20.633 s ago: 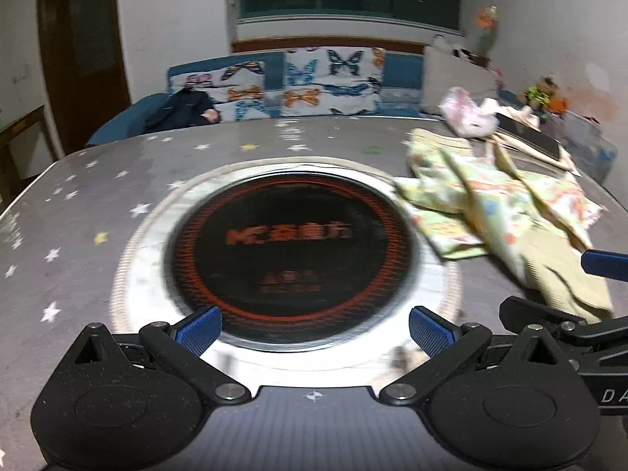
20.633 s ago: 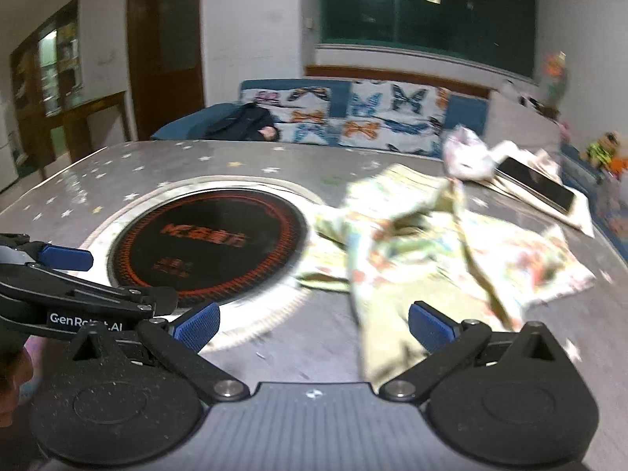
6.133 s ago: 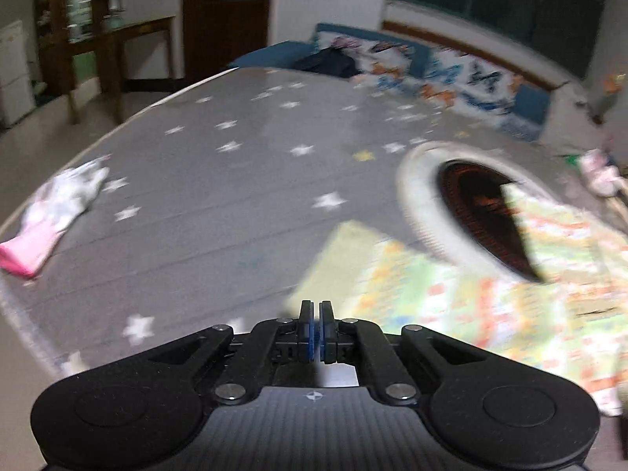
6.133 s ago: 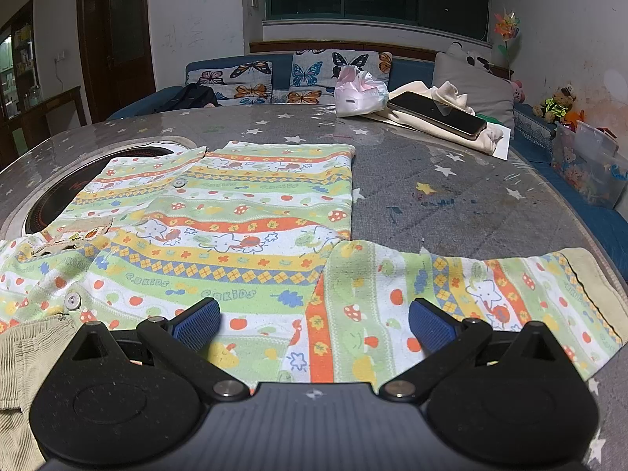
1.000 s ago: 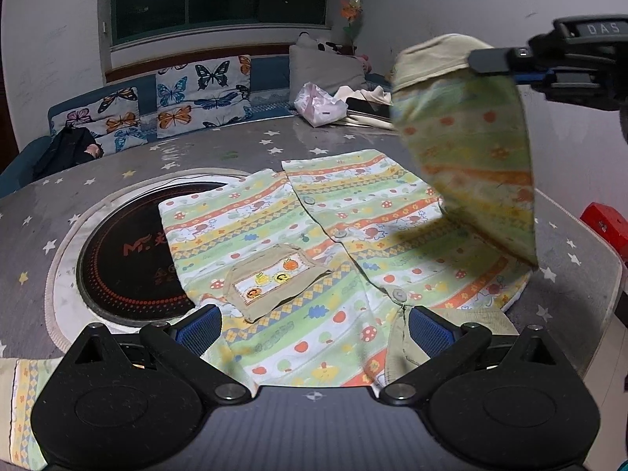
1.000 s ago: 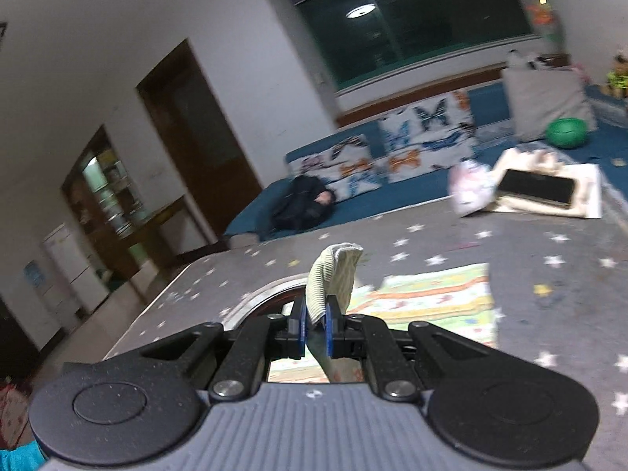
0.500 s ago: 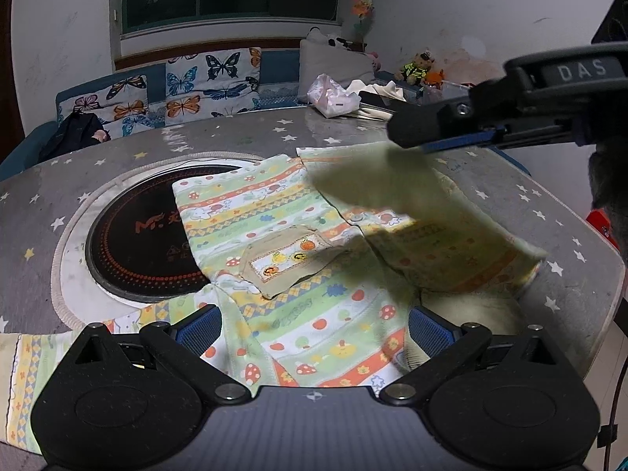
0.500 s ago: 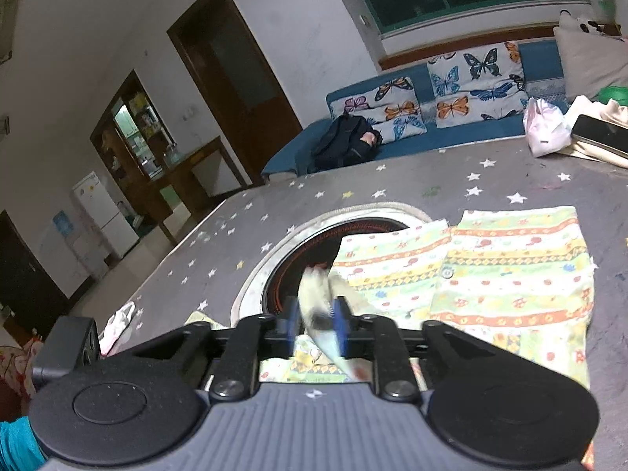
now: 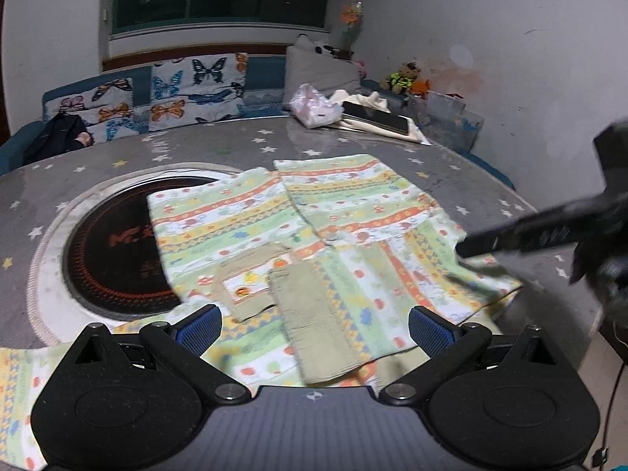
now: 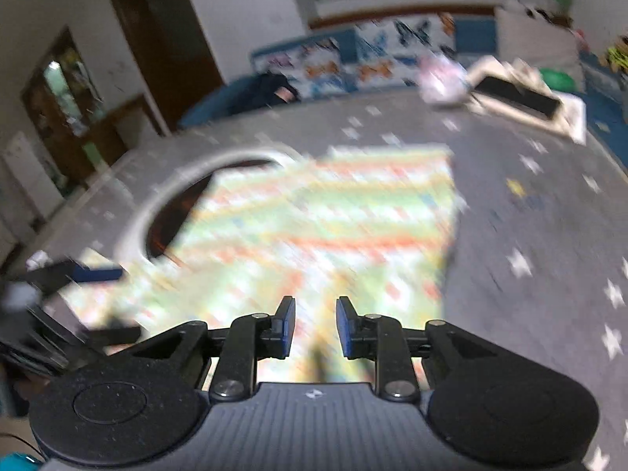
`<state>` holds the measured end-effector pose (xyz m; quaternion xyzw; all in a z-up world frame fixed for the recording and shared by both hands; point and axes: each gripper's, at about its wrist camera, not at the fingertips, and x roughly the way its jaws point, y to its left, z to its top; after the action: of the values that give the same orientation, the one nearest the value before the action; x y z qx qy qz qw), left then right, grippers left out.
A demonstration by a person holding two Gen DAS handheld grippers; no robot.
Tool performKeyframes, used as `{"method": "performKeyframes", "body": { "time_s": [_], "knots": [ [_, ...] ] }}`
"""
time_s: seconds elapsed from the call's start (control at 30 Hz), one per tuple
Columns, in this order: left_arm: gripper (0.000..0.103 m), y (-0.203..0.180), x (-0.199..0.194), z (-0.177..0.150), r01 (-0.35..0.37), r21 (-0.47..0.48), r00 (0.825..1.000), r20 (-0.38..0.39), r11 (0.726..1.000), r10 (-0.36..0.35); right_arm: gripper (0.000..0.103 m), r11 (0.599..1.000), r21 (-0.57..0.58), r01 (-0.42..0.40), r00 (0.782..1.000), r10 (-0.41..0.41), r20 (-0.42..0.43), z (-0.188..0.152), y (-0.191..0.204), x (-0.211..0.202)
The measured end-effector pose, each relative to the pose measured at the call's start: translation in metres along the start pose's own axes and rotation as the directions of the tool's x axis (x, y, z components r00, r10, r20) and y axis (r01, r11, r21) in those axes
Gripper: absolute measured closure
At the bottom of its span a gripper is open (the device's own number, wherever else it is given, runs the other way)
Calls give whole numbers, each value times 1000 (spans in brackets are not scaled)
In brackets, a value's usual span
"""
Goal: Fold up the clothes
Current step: 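Open the right gripper and move it toward the other sleeve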
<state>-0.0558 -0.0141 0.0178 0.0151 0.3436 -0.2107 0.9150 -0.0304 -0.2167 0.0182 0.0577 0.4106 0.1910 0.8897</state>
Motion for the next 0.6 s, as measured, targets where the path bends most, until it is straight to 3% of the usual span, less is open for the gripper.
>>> {"method": "performKeyframes", "body": {
  "time_s": [0.17, 0.47, 0.6],
  "knots": [
    [1, -10, 6, 4, 44, 3, 999, 7, 999, -44, 82, 998, 28, 48, 999, -47, -26, -15, -21, 4],
    [5, -21, 19, 2, 95, 16, 995, -2, 995, -95, 81, 995, -32, 94, 992, -91, 88, 18, -19, 15],
    [5, -23, 25, -4, 117, 34, 993, -28, 993, -116, 81, 994, -12, 113, 992, -112, 61, 17, -29, 36]
  ]
}}
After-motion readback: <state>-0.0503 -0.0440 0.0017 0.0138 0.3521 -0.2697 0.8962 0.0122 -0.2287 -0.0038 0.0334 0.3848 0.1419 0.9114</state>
